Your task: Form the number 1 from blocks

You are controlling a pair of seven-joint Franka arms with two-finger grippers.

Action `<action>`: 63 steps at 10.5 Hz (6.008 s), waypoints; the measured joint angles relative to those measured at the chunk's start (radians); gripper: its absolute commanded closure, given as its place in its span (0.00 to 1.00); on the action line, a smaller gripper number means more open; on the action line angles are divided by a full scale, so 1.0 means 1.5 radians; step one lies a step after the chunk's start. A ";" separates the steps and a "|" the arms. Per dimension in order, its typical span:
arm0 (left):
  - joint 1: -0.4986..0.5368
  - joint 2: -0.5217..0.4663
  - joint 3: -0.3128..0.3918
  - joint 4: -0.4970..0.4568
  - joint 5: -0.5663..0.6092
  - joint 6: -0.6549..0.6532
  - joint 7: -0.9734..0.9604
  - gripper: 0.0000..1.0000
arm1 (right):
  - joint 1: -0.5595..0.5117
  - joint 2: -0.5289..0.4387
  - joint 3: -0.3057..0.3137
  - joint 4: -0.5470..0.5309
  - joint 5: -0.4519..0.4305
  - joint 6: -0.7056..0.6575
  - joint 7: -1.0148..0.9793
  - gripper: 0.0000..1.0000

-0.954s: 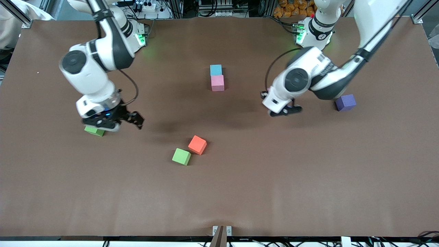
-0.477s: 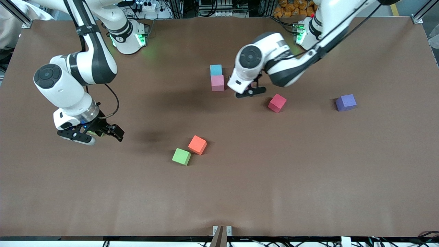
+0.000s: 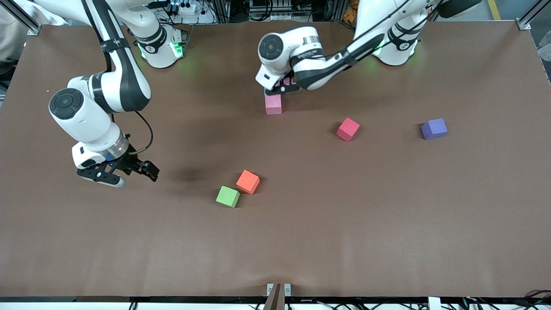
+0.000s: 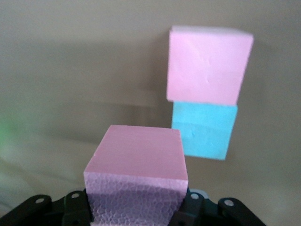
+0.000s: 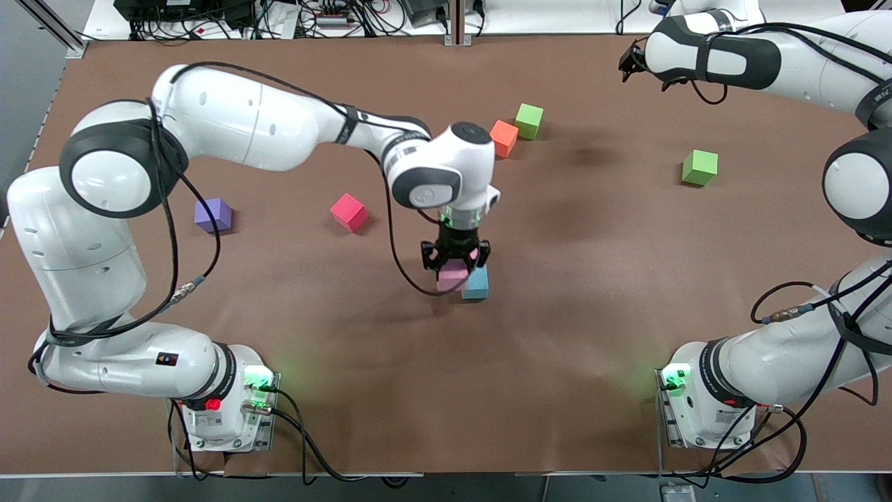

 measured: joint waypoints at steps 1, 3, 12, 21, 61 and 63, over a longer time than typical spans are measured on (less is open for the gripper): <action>-0.020 0.004 0.000 0.000 0.000 0.013 -0.012 1.00 | 0.000 0.007 0.002 0.007 0.001 0.002 0.000 0.00; -0.063 0.012 0.005 0.000 -0.010 0.031 -0.026 1.00 | 0.003 0.037 0.006 0.027 0.015 0.031 0.000 0.00; -0.227 0.020 0.154 0.008 -0.026 0.131 -0.058 1.00 | 0.024 0.088 -0.008 0.053 0.027 0.084 0.001 0.00; -0.228 0.024 0.187 0.008 -0.026 0.145 -0.043 1.00 | 0.042 0.106 -0.031 0.078 0.027 0.084 -0.001 0.00; 0.013 -0.125 0.242 0.079 -0.053 -0.033 0.022 0.00 | 0.309 0.401 -0.131 0.307 0.168 0.085 0.233 0.00; 0.062 -0.118 0.243 0.066 -0.036 -0.033 0.030 0.00 | 0.308 0.409 -0.138 0.307 0.168 0.085 0.231 0.13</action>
